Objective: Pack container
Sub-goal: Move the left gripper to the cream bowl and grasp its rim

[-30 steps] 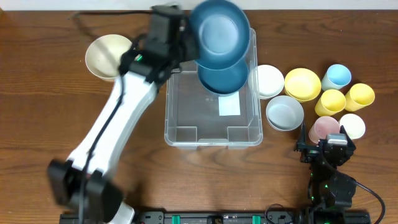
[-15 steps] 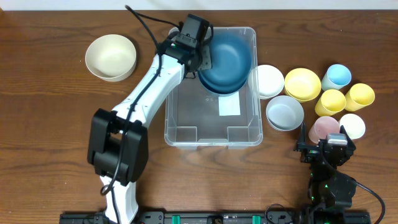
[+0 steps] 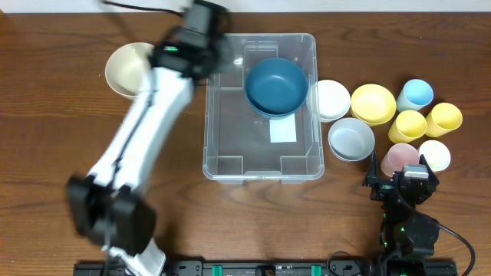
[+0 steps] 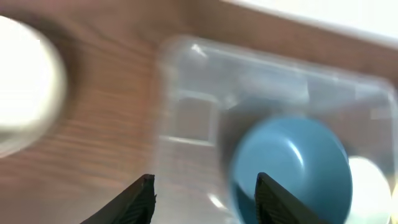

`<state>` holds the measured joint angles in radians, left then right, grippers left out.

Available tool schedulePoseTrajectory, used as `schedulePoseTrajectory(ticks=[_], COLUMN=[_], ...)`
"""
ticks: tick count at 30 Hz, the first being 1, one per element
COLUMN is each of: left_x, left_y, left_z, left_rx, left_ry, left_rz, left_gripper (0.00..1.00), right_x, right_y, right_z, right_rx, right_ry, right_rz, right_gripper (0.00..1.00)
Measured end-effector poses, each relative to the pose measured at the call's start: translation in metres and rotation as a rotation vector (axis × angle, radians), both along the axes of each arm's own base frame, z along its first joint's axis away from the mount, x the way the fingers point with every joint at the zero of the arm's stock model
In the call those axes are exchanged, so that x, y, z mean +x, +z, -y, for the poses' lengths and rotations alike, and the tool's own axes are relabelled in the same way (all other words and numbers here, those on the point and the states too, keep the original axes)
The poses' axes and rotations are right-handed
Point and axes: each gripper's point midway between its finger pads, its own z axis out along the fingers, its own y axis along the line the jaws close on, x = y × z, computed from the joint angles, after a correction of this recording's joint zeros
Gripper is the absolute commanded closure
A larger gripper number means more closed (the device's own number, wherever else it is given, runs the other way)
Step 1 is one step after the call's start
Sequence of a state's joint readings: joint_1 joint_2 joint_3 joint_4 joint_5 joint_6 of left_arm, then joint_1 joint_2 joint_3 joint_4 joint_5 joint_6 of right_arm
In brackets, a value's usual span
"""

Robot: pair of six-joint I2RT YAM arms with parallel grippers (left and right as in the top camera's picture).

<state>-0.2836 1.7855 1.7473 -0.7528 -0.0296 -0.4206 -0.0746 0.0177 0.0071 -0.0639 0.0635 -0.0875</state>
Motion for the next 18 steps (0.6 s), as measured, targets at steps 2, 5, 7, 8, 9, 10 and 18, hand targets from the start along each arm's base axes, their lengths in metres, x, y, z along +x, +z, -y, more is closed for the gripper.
schedulePoseTrajectory(ticks=[2, 5, 7, 8, 9, 10, 18], left_x=[-0.006, -0.020, -0.027, -0.030, -0.032, -0.034, -0.039], left_y=[0.027, 0.039, 0.035, 0.029, 0.024, 0.017, -0.058], left_z=[-0.045, -0.108, -0.143, -0.161, -0.173, -0.188, -0.235], left_rx=[0.017, 0.050, 0.071, 0.077, 0.080, 0.078, -0.017], left_ry=[0.099, 0.238, 0.318, 0.360, 0.388, 0.428, 0.531], left_rz=[0.032, 0.017, -0.015, -0.040, -0.058, -0.080, -0.266], left_gripper=[0.44, 0.41, 0.31, 0.24, 0.20, 0.18, 0.09], right_x=[0.000, 0.000, 0.000, 0.000, 0.000, 0.000, 0.000], right_y=[0.000, 0.000, 0.000, 0.000, 0.000, 0.000, 0.000], right_z=[0.000, 0.000, 0.000, 0.000, 0.000, 0.000, 0.000], right_rx=[0.000, 0.000, 0.000, 0.000, 0.000, 0.000, 0.000], right_ry=[0.000, 0.000, 0.000, 0.000, 0.000, 0.000, 0.000], right_rz=[0.000, 0.000, 0.000, 0.000, 0.000, 0.000, 0.000], right_gripper=[0.01, 0.01, 0.01, 0.01, 0.01, 0.01, 0.01])
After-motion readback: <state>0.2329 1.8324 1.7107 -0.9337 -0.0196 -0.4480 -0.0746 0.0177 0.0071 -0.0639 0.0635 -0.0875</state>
